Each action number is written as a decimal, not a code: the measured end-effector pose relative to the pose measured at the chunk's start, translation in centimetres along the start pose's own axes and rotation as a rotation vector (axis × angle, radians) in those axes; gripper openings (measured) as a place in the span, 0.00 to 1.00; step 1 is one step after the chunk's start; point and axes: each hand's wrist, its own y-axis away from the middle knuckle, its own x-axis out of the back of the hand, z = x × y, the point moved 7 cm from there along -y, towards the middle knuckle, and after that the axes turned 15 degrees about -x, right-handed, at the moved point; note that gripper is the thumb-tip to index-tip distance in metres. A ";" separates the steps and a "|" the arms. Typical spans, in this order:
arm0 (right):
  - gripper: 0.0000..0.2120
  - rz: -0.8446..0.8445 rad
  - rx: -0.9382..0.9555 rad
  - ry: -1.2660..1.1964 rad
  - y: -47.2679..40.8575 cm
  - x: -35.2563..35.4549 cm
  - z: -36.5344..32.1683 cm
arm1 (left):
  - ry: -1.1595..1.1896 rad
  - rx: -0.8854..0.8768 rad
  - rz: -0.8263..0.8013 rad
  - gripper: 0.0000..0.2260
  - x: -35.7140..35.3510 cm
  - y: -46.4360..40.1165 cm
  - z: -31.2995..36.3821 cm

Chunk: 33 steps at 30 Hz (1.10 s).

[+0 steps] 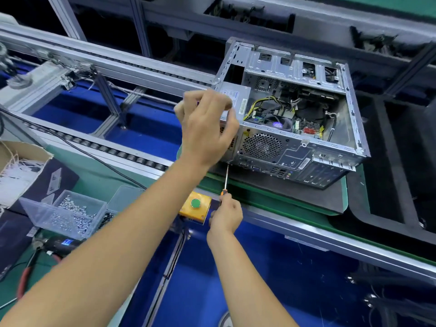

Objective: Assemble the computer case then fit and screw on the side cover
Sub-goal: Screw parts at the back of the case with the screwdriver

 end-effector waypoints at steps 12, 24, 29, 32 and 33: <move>0.10 -0.264 -0.315 -0.281 1.5 -2.1 0.9 | 0.225 -0.229 -1.221 0.27 -12.8 -1.5 -3.2; 0.05 0.157 0.049 -0.135 1.8 1.4 -0.7 | 0.230 -0.268 -1.205 0.27 -13.1 -1.3 -3.2; 0.08 0.207 0.084 -0.080 1.9 1.4 -0.8 | 0.195 -0.289 -1.224 0.26 -13.2 -1.3 -3.0; 0.02 0.092 -0.045 -0.191 1.7 0.0 0.6 | 0.181 -0.293 -1.237 0.27 -13.2 -1.3 -3.0; 0.03 0.067 -0.054 -0.179 2.0 -0.5 1.1 | 0.177 -0.296 -1.240 0.27 -13.2 -1.4 -2.9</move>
